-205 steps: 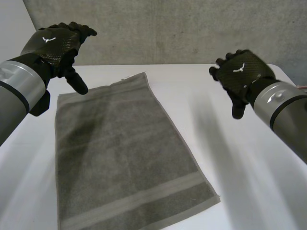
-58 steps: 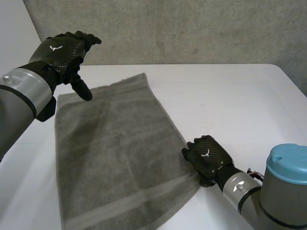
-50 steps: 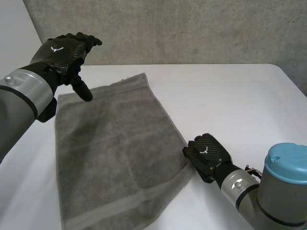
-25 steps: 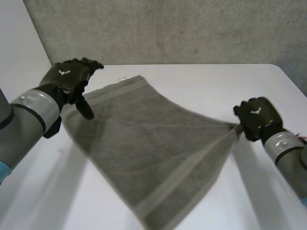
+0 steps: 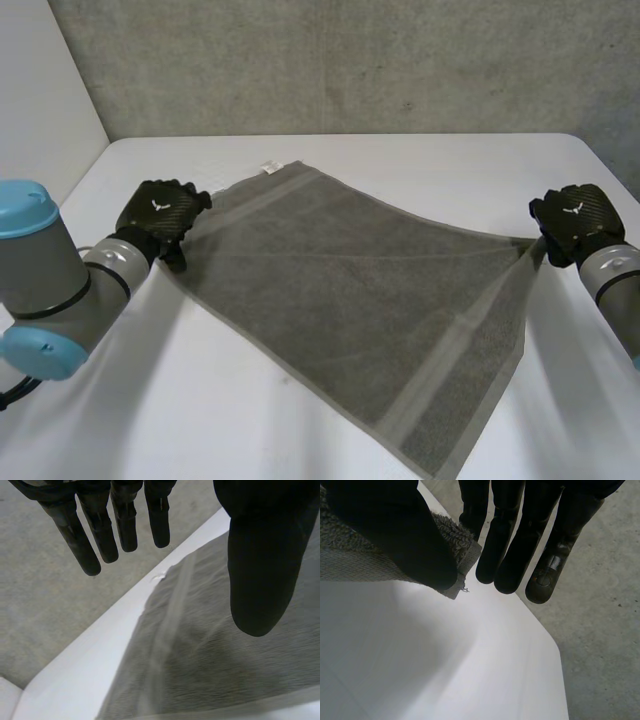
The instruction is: Fold the towel.
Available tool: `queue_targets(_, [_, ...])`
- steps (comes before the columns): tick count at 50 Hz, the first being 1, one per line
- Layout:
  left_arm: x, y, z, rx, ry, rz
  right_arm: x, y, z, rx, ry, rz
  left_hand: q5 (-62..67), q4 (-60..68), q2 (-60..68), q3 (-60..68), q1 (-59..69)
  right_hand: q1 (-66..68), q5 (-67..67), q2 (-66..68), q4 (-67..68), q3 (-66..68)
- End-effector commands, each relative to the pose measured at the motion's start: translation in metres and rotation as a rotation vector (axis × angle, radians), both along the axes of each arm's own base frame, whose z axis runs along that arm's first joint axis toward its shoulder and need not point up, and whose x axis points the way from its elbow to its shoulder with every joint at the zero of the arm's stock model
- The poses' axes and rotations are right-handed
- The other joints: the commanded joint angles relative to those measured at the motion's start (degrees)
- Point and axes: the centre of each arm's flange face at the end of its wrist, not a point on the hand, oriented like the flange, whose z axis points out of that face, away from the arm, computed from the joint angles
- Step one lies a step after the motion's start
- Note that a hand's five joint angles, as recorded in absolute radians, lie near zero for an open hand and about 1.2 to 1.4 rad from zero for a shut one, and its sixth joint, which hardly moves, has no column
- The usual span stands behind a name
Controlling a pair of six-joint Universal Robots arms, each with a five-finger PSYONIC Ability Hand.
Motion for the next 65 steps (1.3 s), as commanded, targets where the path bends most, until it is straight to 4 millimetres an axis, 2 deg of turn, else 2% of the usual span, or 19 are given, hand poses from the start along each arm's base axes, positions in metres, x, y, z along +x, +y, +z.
queue_targets(1, [0.021, -0.041, -0.016, -0.041, -0.035, 0.061, 0.001, 0.002, -0.001, 0.004, -0.002, 0.008, 4.18, 4.25, 4.22, 4.21, 4.33, 25.19, 14.64, 12.65, 11.81, 12.12])
queue_targets(8, [0.021, -0.042, -0.029, -0.015, -0.058, 0.055, -0.001, 0.002, 0.000, 0.006, -0.006, -0.008, 4.18, 4.25, 4.22, 4.21, 4.33, 23.40, 12.85, 10.86, 10.02, 10.33])
queue_targets(9, [0.020, -0.040, -0.030, -0.008, -0.060, 0.052, -0.001, 0.003, 0.002, 0.004, -0.005, -0.011, 4.18, 4.25, 4.22, 4.21, 4.33, -9.74, -20.29, -22.28, -23.12, -22.81])
queue_targets(10, [0.018, -0.037, -0.031, -0.002, -0.060, 0.049, 0.000, 0.005, 0.004, 0.015, -0.004, -0.013, 4.01, 4.08, 4.06, 4.04, 4.17, -32.89, -43.44, -45.42, -46.27, -45.96])
queue_targets(11, [0.018, -0.036, -0.031, -0.001, -0.060, 0.049, 0.000, 0.005, 0.004, 0.015, -0.004, -0.013, 4.01, 4.08, 4.05, 4.04, 4.16, -33.12, -43.67, -45.66, -46.50, -46.19])
queue_targets(12, [0.017, -0.033, -0.030, 0.000, -0.060, 0.043, -0.002, 0.008, 0.005, 0.038, -0.003, -0.022, 4.01, 4.08, 4.05, 4.04, 4.16, -44.28, -54.83, -56.82, -57.66, -57.35])
queue_targets(19, [0.017, -0.020, -0.017, -0.009, -0.051, 0.040, -0.005, 0.039, 0.021, 0.180, -0.017, -0.060, 3.17, 3.24, 3.21, 3.20, 3.32, -44.81, -55.36, -57.35, -58.19, -57.88])
queue_targets(24, [0.016, -0.012, -0.008, -0.022, -0.046, 0.034, -0.006, 0.075, 0.043, 0.261, -0.189, -0.117, 2.33, 2.40, 2.37, 2.36, 2.48, -44.81, -55.36, -57.35, -58.19, -57.88])
queue_targets(28, [0.016, -0.007, -0.005, -0.026, -0.045, 0.033, 0.002, 0.096, 0.047, 0.293, -0.286, -0.083, 0.99, 1.06, 1.04, 1.02, 1.15, -44.81, -55.36, -57.35, -58.19, -57.88])
queue_targets(29, [0.016, -0.007, -0.004, -0.027, -0.043, 0.033, 0.010, 0.109, 0.045, 0.324, -0.324, -0.040, 0.65, 0.72, 0.69, 0.68, 0.80, -44.81, -55.36, -57.35, -58.19, -57.88])
queue_targets(30, [0.016, -0.007, -0.004, -0.027, -0.043, 0.033, 0.010, 0.109, 0.045, 0.324, -0.324, -0.039, 0.65, 0.72, 0.69, 0.68, 0.80, -44.81, -55.36, -57.35, -58.19, -57.88])
queue_targets(32, [0.014, -0.005, -0.003, -0.024, -0.037, 0.031, 0.030, 0.137, 0.032, 0.410, -0.356, 0.054, 0.65, 0.72, 0.69, 0.68, 0.80, -44.81, -55.36, -57.35, -58.19, -57.88])
queue_targets(35, [0.013, -0.005, -0.003, -0.020, -0.028, 0.032, 0.040, 0.151, 0.025, 0.448, -0.356, 0.099, 0.48, 0.55, 0.52, 0.51, 0.63, -44.81, -55.36, -57.35, -58.19, -57.88])
queue_targets(37, [0.014, -0.004, -0.003, -0.013, -0.010, 0.039, 0.055, 0.174, 0.011, 0.498, -0.335, 0.169, 0.48, 0.55, 0.52, 0.51, 0.63, -44.81, -55.36, -57.35, -58.19, -57.88])
queue_targets(38, [0.014, -0.004, -0.002, -0.013, -0.010, 0.039, 0.055, 0.175, 0.011, 0.498, -0.335, 0.170, 0.48, 0.55, 0.52, 0.51, 0.63, -44.81, -55.36, -57.35, -58.19, -57.88])
queue_targets(40, [0.014, -0.003, -0.001, -0.008, 0.007, 0.044, 0.064, 0.191, -0.008, 0.550, -0.310, 0.217, 0.48, 0.55, 0.52, 0.51, 0.63, -44.81, -55.36, -57.35, -58.19, -57.88])
queue_targets(43, [0.014, -0.003, 0.000, -0.008, 0.011, 0.044, 0.069, 0.201, -0.022, 0.575, -0.293, 0.237, 0.31, 0.38, 0.35, 0.34, 0.46, -44.81, -55.36, -57.35, -58.19, -57.88])
queue_targets(51, [0.014, -0.003, -0.001, -0.005, 0.015, 0.045, 0.075, 0.215, -0.036, 0.581, -0.276, 0.275, 0.14, 0.21, 0.19, 0.17, 0.30, -44.81, -55.36, -57.35, -58.19, -57.88])
queue_targets(65, [0.013, -0.003, -0.003, 0.000, 0.014, 0.044, 0.079, 0.234, -0.046, 0.569, -0.254, 0.338, -0.53, -0.46, -0.49, -0.50, -0.38, -44.81, -55.36, -57.35, -58.19, -57.88])
